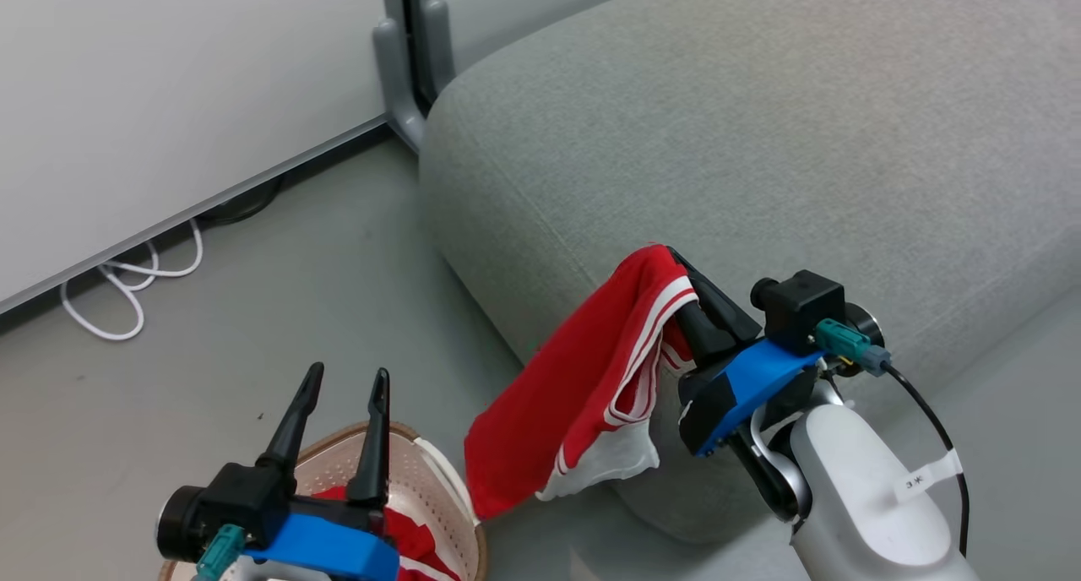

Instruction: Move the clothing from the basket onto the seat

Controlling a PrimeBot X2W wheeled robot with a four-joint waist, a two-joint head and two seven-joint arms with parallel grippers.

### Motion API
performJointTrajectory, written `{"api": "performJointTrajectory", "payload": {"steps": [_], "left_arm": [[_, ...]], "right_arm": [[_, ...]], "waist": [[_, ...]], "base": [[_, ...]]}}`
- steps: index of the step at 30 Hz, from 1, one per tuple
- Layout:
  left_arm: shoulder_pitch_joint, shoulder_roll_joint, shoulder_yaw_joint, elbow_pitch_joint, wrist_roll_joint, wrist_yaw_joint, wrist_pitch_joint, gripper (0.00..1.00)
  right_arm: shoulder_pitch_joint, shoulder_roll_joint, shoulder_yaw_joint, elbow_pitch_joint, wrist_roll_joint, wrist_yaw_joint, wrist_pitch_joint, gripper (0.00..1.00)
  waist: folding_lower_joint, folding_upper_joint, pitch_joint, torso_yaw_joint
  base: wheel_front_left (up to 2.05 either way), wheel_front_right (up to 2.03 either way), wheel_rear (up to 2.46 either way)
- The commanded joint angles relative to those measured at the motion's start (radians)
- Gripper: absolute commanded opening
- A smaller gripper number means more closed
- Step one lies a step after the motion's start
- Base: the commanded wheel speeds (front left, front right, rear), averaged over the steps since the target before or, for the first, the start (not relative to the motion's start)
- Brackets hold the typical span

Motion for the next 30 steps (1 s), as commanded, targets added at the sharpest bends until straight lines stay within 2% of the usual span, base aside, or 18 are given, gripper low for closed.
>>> {"api": "performJointTrajectory", "payload": {"steps": [1,13,19,26,30], "left_arm": [[0.002,-0.001,-0.003,0.005,0.009,-0.004,-0.003,1.00],[-0.016,-0.005,-0.005,0.028,0.033,-0.024,-0.003,1.00],[-0.020,-0.003,0.007,0.013,0.044,-0.026,-0.003,1.00],[-0.054,0.025,0.014,-0.069,0.072,-0.029,-0.003,1.00],[-0.080,0.063,0.018,-0.131,0.090,-0.031,-0.003,1.00]], "right_arm": [[0.011,-0.001,-0.007,-0.009,-0.004,0.000,-0.002,0.00],[0.051,-0.001,-0.041,-0.052,-0.021,0.000,0.014,0.00],[-0.003,-0.001,-0.047,-0.050,0.005,0.000,0.016,0.00],[-0.158,-0.002,-0.128,-0.060,0.117,0.000,0.048,0.00],[-0.293,-0.055,-0.193,-0.074,0.188,0.000,0.094,0.00]], "waist": [[0.0000,0.0000,0.000,-0.011],[0.0000,0.0000,0.011,-0.014],[0.0000,0.0000,0.040,-0.004],[0.0000,0.0000,0.167,0.035],[0.0000,0.0000,0.279,0.056]], "base": [[0.00,0.00,0.00],[0.00,0.00,0.00],[0.00,0.00,0.00],[0.00,0.00,0.00],[0.00,0.00,0.00]]}}
